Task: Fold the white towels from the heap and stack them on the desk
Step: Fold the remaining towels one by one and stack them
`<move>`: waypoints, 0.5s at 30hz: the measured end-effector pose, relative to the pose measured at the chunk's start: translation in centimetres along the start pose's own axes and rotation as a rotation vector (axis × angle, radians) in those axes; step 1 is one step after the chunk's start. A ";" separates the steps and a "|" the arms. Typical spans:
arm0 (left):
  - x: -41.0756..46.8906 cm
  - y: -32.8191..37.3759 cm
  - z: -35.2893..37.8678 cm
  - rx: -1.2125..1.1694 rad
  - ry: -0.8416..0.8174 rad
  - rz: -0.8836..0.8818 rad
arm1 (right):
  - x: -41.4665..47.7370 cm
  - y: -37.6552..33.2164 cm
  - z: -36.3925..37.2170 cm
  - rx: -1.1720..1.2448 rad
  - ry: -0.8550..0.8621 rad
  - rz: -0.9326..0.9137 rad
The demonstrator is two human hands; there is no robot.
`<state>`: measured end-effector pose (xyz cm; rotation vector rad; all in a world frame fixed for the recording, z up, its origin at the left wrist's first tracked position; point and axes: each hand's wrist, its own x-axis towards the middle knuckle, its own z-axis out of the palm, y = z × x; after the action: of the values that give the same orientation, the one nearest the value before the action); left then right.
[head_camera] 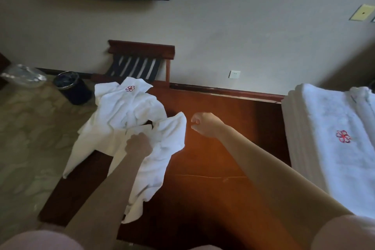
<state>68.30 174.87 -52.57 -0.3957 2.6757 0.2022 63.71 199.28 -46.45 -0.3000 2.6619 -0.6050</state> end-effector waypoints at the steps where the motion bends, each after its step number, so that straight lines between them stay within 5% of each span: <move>1: 0.3 -0.5 0.0 0.019 0.016 0.058 | 0.3 -0.3 0.4 0.005 -0.011 0.001; 6: 0.9 -0.5 -2.0 -0.249 -0.053 0.227 | 0.8 -1.5 1.9 0.111 -0.103 0.025; 12: -1.3 4.5 -6.2 -0.621 0.056 0.397 | -2.4 -2.3 2.7 0.752 -0.343 -0.016; 15: -2.9 7.8 -7.7 -0.694 0.145 0.483 | -4.4 -1.5 2.2 0.942 -0.282 -0.031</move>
<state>65.44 181.47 -43.75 0.0590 2.7244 1.3017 68.74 198.36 -46.15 -0.1270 1.8465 -1.5795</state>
